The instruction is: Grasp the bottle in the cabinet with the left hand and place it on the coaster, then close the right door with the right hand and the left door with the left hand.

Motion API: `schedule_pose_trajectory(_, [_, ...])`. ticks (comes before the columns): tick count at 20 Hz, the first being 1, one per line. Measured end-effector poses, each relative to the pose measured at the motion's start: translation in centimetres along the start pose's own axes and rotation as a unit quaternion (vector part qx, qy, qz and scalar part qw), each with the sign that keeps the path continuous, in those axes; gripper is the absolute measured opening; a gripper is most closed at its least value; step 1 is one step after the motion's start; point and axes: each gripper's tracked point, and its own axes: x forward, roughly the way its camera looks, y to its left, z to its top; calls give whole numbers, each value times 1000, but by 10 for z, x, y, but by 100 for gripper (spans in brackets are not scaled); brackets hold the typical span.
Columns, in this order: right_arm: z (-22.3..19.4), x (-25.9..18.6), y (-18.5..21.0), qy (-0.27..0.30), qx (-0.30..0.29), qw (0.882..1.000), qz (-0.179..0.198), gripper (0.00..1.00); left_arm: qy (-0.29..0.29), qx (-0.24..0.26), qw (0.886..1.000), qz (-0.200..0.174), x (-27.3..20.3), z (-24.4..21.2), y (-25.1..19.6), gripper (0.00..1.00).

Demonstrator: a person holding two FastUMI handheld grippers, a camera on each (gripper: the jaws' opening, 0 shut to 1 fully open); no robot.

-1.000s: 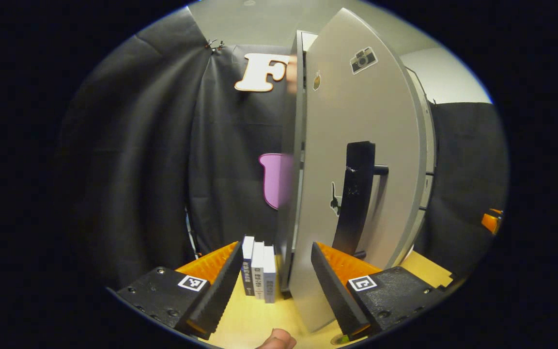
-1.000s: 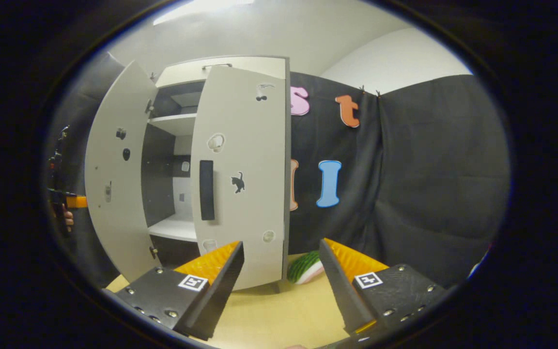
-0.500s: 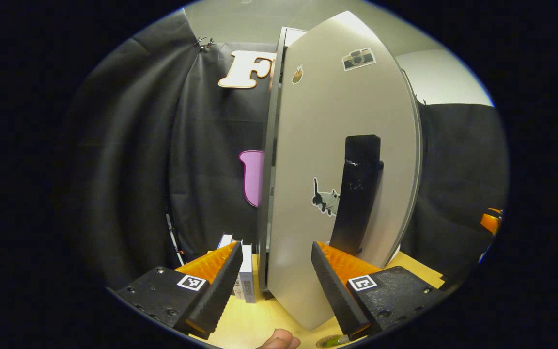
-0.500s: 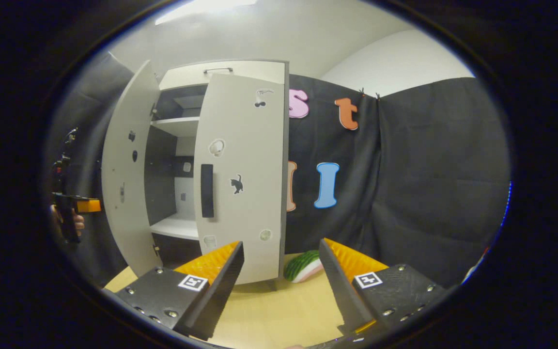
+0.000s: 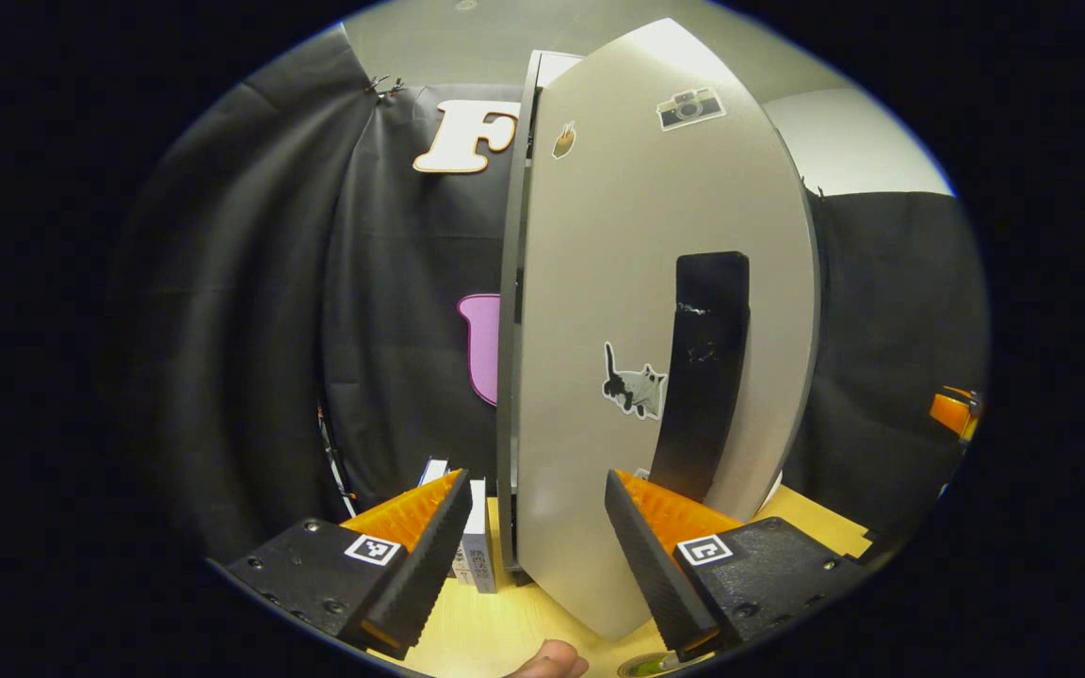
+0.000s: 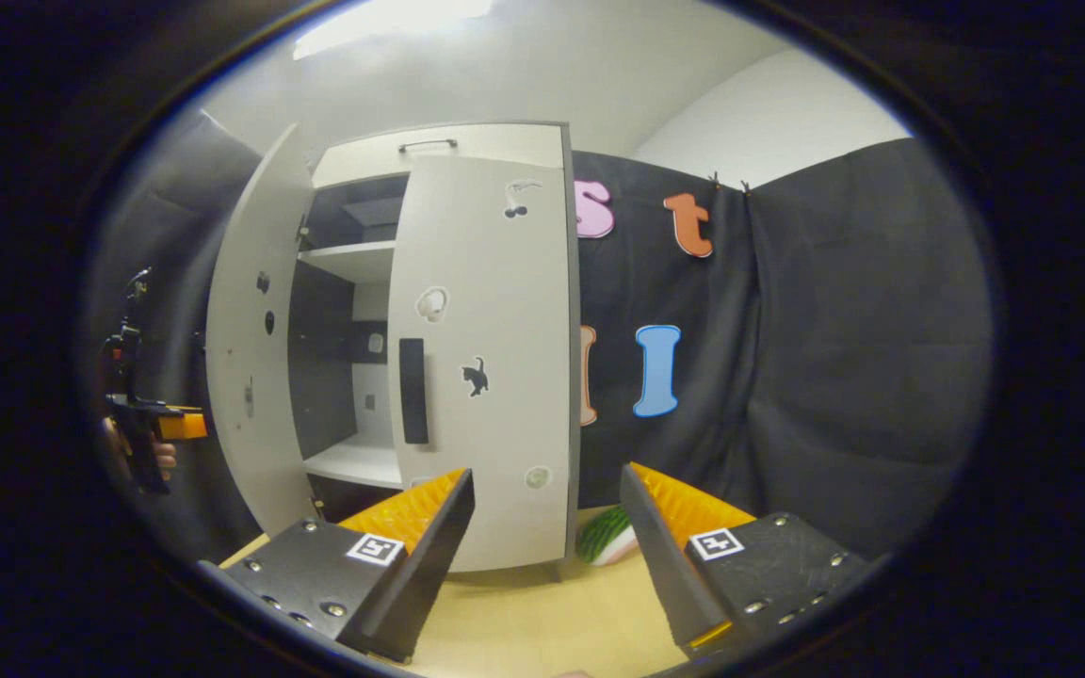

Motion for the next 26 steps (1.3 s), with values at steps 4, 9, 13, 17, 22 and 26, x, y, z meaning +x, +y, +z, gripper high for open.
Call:
schedule_pose_trajectory(4, [-3, 0, -3, 7, -5, 1000, 6, 92, 10, -12, 1000, 4, 3, -2, -2, 91])
schedule_pose_trajectory(9, [0, 5, 3, 10, -11, 999, 30, 95, 11, -9, 1000, 19, 7, 3, -5, 88])
schedule_pose_trajectory(13, [8, 10, 4, 0, 2, 999, 37, 95, 14, -12, 1000, 25, 11, 6, -11, 91])
schedule_pose_trajectory(17, [10, 7, 5, -1, 8, 999, 42, 95, 14, -16, 999, 28, 17, 8, -28, 88])
schedule_pose_trajectory(22, [8, -13, -4, 3, -11, 999, 48, 92, -4, -16, 1000, 18, 12, 23, -63, 89])
schedule_pose_trajectory(26, [17, -32, -11, -5, -5, 999, 54, 97, -15, -6, 1000, 25, -18, 29, -81, 89])
